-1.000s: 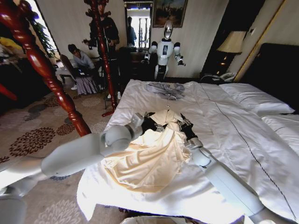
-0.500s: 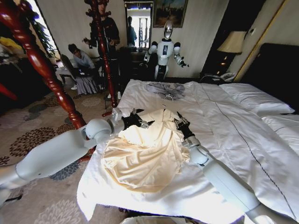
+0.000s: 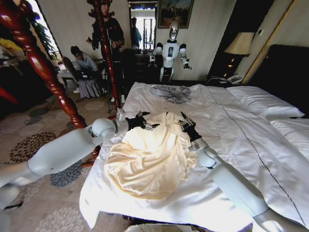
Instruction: Pick up the clothes from the bed and hang them on the clothes hanger.
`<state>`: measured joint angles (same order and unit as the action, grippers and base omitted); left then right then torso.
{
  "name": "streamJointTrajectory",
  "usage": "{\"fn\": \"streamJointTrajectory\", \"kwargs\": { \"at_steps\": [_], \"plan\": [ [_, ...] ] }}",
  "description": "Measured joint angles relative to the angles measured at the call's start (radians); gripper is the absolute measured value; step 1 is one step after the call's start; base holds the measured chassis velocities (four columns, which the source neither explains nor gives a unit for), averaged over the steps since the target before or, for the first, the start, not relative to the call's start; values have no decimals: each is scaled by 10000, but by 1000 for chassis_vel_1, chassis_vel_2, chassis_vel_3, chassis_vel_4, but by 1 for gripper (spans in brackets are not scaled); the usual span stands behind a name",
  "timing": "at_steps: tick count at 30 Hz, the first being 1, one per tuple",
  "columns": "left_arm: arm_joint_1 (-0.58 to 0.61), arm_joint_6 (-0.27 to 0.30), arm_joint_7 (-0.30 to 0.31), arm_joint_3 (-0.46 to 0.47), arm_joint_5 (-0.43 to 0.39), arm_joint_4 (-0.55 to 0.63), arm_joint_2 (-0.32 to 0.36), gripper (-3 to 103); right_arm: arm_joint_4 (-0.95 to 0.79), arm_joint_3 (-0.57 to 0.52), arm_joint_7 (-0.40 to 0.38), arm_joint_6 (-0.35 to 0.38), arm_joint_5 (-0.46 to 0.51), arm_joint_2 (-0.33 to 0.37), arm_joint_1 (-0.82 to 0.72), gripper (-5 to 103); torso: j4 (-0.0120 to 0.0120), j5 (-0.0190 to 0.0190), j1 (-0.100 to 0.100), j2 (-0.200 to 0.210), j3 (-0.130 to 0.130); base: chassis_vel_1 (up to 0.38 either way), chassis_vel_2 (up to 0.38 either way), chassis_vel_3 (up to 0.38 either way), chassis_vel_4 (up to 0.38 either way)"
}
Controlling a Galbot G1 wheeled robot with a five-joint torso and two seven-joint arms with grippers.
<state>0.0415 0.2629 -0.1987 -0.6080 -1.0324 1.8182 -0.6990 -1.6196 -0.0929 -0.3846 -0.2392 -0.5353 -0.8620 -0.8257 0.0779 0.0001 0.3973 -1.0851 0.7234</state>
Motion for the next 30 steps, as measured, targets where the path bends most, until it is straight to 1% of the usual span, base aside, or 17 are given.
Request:
{"fn": "streamJointTrajectory", "kwargs": {
  "at_steps": [6, 7, 8, 10, 11, 12, 14, 15, 17, 19, 23, 24, 28, 30],
  "plan": [
    [99, 66, 77, -233, 134, -41, 33, 100, 84, 88, 65, -221, -382, 8, 186, 20, 0, -1, 1, 0, 1, 0, 0, 0, 0],
    [165, 66, 79, -251, 235, -43, 54, 103, 85, 127, 86, -250, -450, 1, 227, 20, -1, -1, 1, 1, 0, 0, 0, 0, 0],
    [224, 62, 111, -260, 325, -49, 74, 101, 86, 156, 108, -282, -511, -1, 266, 20, -1, -1, 1, 0, 0, 0, 0, 0, 0],
    [317, 41, 209, -261, 443, -67, 96, 99, 84, 180, 129, -323, -586, 0, 294, 20, -1, -1, 0, 0, 0, 0, 0, 0, 0],
    [403, 30, 269, -258, 504, -73, 121, 96, 83, 195, 145, -373, -659, 9, 314, 20, 0, -1, 0, 0, 0, 0, 0, 0, 0],
    [473, 25, 309, -250, 526, -67, 158, 96, 84, 213, 155, -415, -714, 29, 332, 20, 0, -2, 0, 0, 0, 0, 0, 0, 0],
    [636, 18, 322, -222, 573, -3, 240, 85, 84, 252, 186, -500, -834, 67, 384, 20, 0, -1, 1, 0, 0, 0, 0, 0, 0],
    [636, 18, 322, -222, 573, -3, 240, 85, 84, 252, 186, -500, -834, 67, 384, 20, 0, -1, 1, 0, 0, 0, 0, 0, 0],
    [751, 20, 324, -219, 642, 9, 289, 74, 81, 268, 227, -546, -929, 86, 408, 20, 0, -1, 0, 0, 0, 0, 0, 0, 0],
    [791, 22, 323, -219, 663, 5, 297, 74, 80, 270, 250, -563, -962, 86, 417, 20, 0, -1, 0, 0, 0, 0, 0, 0, 0],
    [1035, 10, 331, -177, 786, 27, 335, 53, 86, 321, 337, -635, -1048, 71, 465, 20, 0, -1, 1, 0, 0, 0, 0, 0, 0],
    [1035, 10, 331, -177, 786, 27, 335, 53, 86, 321, 337, -635, -1048, 71, 465, 20, 0, -1, 1, 0, 0, 0, 0, 0, 0],
    [1318, -84, 467, 39, 988, 115, 354, 30, 35, 353, 345, -639, -1059, 87, 464, 20, 0, -1, 0, 0, 0, 0, 0, 0, 0],
    [1382, -107, 546, 86, 1118, 130, 354, 30, 2, 354, 355, -627, -1048, 98, 449, 20, 0, -2, 0, 0, 0, 0, 0, 0, 0]
  ]
}}
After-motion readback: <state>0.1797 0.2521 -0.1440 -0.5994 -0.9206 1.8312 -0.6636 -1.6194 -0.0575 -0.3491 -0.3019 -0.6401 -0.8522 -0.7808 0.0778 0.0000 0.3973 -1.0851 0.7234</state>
